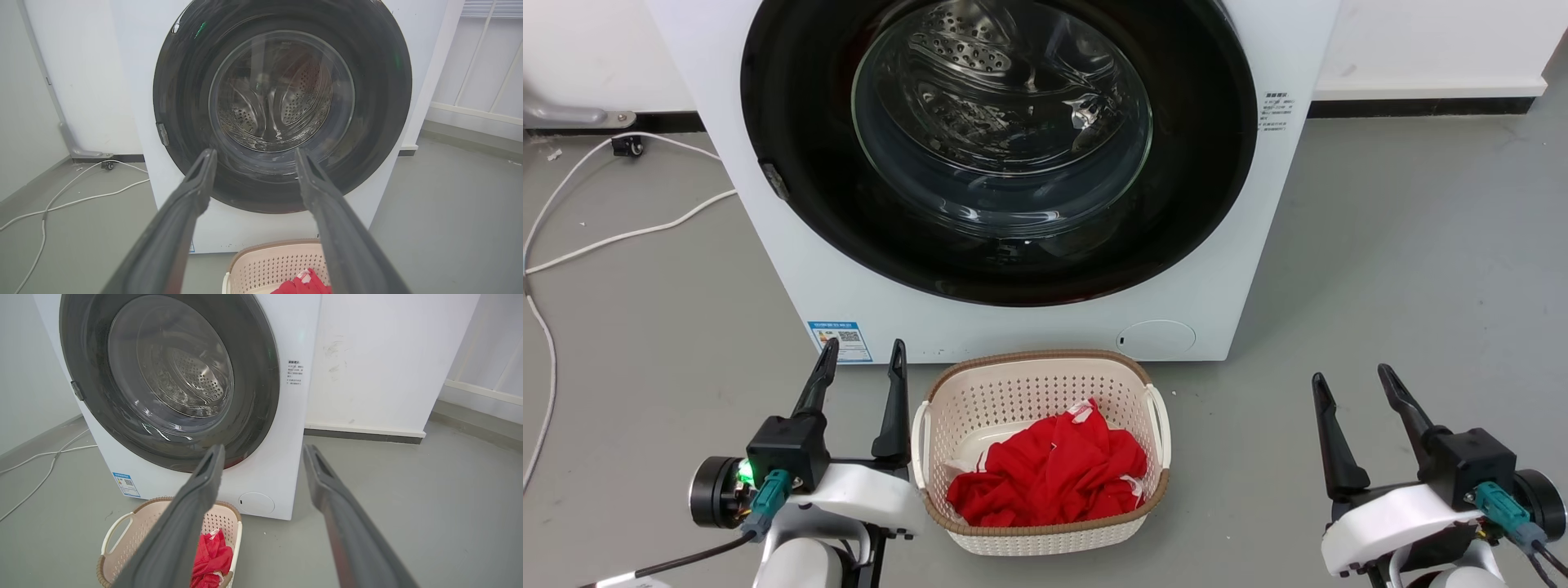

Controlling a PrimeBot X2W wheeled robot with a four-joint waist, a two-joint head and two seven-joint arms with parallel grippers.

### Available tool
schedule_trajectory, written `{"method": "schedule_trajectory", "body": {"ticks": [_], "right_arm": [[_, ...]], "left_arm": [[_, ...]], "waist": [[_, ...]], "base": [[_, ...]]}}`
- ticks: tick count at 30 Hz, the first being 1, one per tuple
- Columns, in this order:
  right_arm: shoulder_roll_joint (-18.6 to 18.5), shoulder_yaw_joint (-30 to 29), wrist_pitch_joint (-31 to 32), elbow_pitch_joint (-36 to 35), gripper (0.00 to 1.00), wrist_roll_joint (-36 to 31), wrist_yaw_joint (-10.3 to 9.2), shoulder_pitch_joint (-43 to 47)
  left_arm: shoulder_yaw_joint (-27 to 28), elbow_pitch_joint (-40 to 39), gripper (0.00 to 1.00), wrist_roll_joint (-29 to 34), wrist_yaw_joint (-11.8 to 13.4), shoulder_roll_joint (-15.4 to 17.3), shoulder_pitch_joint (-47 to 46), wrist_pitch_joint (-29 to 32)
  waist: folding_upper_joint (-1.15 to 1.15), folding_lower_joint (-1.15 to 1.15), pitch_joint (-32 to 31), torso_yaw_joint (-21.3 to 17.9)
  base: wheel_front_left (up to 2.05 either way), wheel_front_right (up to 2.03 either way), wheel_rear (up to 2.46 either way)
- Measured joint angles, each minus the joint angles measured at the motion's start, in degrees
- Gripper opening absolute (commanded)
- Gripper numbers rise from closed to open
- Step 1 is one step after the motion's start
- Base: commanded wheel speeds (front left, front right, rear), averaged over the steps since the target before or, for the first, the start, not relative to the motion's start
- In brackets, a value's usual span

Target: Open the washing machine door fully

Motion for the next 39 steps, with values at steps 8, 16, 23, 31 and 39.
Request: {"method": "schedule_trajectory", "body": {"ticks": [8, 16, 23, 31, 39], "right_arm": [[0.0, 0.2, -0.3, -0.3, 1.0, -2.7, 0.01, 0.2], [0.0, 0.1, -0.3, -0.4, 1.0, -2.6, 0.01, 0.4], [0.0, 0.0, -0.3, -0.2, 1.0, -2.0, 0.01, 0.4], [0.0, 0.1, -2.0, -0.2, 0.0, -0.3, 0.01, 0.3], [0.0, 0.0, -3.3, -0.6, 0.0, 2.1, 0.01, 0.1]], "left_arm": [[0.0, 0.5, 1.0, 2.0, 0.2, 0.0, -0.3, -0.6], [-0.1, 1.0, 1.0, 1.7, 0.1, -0.1, -0.3, -0.7], [0.0, 1.3, 1.0, 1.4, 0.2, -0.2, -0.3, -0.7], [0.3, 1.3, 1.0, 1.4, 0.3, -0.2, -0.3, -0.7], [0.2, 1.0, 1.0, 1.4, 0.3, -0.2, -0.3, -0.7]], "waist": [[0.0, 0.0, -0.1, 0.0], [0.0, 0.0, -0.1, 0.0], [0.0, 0.0, -0.1, -0.1], [0.0, 0.0, 0.0, -0.2], [0.0, 0.0, 0.1, -0.1]], "base": [[0.0, 0.0, 0.0], [0.0, 0.0, 0.0], [0.0, 0.0, 0.0], [0.0, 0.0, 0.0], [0.0, 0.0, 0.0]]}}
